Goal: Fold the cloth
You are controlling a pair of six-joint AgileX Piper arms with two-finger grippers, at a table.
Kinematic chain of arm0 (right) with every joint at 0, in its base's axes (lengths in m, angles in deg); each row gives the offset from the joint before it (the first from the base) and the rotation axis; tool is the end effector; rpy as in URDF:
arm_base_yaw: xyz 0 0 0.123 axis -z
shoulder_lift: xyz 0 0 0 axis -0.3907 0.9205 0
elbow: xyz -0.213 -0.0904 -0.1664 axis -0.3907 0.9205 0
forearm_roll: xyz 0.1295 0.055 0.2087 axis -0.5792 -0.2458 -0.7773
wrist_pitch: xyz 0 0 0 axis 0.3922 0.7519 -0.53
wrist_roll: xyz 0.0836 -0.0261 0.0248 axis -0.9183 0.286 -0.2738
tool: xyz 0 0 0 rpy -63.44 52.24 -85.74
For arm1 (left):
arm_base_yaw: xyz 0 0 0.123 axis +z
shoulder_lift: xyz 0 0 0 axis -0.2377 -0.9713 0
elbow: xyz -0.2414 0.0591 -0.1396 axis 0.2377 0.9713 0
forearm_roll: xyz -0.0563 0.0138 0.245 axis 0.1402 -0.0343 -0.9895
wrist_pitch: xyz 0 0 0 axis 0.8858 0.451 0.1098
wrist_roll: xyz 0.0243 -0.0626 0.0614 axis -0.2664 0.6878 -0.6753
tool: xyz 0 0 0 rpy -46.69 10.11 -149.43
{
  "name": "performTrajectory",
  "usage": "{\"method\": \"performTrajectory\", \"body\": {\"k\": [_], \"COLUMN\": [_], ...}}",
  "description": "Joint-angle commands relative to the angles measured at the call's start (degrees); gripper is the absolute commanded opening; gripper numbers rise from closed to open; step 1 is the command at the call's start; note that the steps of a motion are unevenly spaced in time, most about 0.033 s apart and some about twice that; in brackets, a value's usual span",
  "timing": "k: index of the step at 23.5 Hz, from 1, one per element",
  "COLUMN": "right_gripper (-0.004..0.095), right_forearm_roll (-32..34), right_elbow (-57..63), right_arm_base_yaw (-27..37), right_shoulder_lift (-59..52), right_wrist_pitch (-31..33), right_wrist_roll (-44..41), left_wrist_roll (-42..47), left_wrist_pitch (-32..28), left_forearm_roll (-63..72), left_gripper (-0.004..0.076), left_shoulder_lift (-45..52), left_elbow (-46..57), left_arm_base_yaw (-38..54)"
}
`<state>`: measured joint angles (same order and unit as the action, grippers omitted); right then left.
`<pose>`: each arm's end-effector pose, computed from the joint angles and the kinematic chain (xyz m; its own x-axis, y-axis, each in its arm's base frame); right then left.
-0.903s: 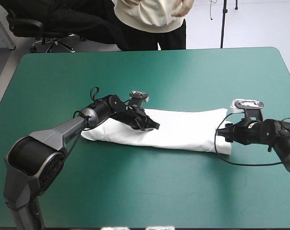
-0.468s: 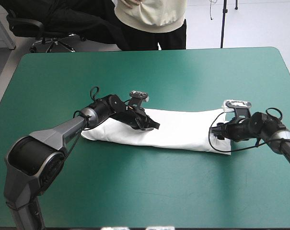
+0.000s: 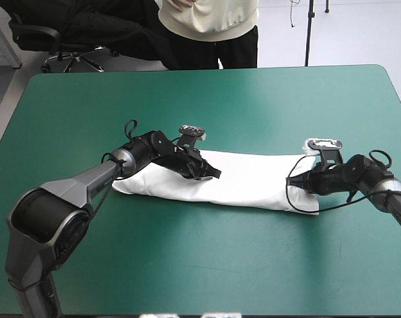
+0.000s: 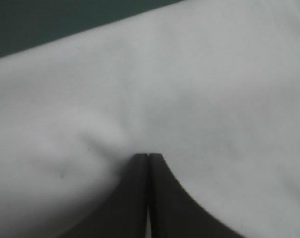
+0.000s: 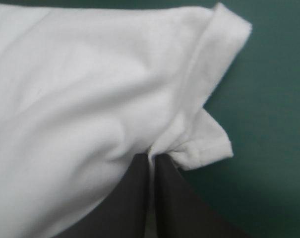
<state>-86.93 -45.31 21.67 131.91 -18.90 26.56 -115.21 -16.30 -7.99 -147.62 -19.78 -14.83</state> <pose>0.2895 0.0284 0.2008 -0.8712 -0.0441 -0.4889 -0.1585 0.9679 0.1951 0.3412 -0.2266 0.1982 -0.8001 0.3420 -0.4928 0.5515 0.7425 -0.3802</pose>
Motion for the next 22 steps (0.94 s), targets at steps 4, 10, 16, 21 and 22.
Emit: {"method": "performTrajectory", "body": {"k": [4, 10, 16, 21, 22], "right_gripper": [-0.0017, -0.0017, -0.0016, -0.0015, -0.0015], "right_forearm_roll": [-0.5, -0.9, -14.3, -14.7, -14.3], "right_elbow": [-2.5, -5.6, -13.6, -26.6, -29.6], "right_arm_base_yaw": [0.0, 0.0, -3.6, -19.7, -22.3], "right_shoulder_lift": [-9.6, -14.3, -14.4, -9.1, -6.8], "right_wrist_pitch": [3.2, 7.6, 15.4, 15.3, 15.3], "right_wrist_roll": [1.0, 1.5, 9.8, 7.5, 6.7], "left_wrist_roll": [0.0, 0.2, 10.6, 16.3, 18.1], "left_wrist_pitch": [-3.2, -6.6, 2.3, 12.2, 13.4], "left_forearm_roll": [0.5, -3.9, -28.7, -42.7, -44.3], "left_gripper": [-0.0017, -0.0017, -0.0017, -0.0017, -0.0017], "left_shoulder_lift": [3.1, 7.7, 24.5, 38.4, 40.2], "left_elbow": [-1.5, -1.6, -8.1, -14.2, -14.9], "left_arm_base_yaw": [-0.5, -0.5, 3.6, 6.9, 6.9]}}
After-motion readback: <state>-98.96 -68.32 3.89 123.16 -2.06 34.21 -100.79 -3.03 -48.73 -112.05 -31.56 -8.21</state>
